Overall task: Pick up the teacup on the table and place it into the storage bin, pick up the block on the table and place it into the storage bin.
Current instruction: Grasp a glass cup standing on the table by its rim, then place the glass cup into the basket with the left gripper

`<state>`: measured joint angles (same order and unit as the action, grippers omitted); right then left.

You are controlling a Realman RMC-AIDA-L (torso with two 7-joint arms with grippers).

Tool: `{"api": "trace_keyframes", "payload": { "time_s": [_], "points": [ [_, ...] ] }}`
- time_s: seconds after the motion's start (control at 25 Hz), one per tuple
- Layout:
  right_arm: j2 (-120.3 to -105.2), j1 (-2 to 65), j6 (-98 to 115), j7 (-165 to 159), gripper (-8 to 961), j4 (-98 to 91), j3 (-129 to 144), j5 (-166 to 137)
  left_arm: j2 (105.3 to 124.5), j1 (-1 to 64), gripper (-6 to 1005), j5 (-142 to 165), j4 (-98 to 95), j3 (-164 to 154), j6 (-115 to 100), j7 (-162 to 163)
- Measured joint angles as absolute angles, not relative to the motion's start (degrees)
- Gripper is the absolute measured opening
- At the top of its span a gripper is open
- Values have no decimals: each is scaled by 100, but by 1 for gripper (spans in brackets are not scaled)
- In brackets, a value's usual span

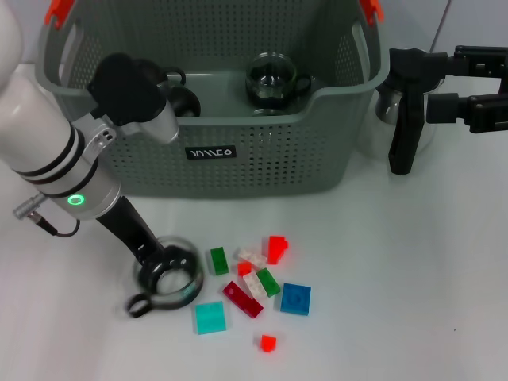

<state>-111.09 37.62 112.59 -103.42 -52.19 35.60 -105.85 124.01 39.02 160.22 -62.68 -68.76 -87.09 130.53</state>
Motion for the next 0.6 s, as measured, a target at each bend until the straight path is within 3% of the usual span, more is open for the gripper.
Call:
{"api": "trace_keyframes", "payload": {
  "time_s": [0.32,0.6],
  "points": [
    [-11109,3762,11267,-10349,897,-5233,3560,-10581,12412,3911,39,15982,-6351,-6890,-8979,12948],
    [-11104,3762,11257,-10335,897,-5231,3548,-10580,12407,4005,40,15661,-6981,-6562,-9692,12893]
  ]
}}
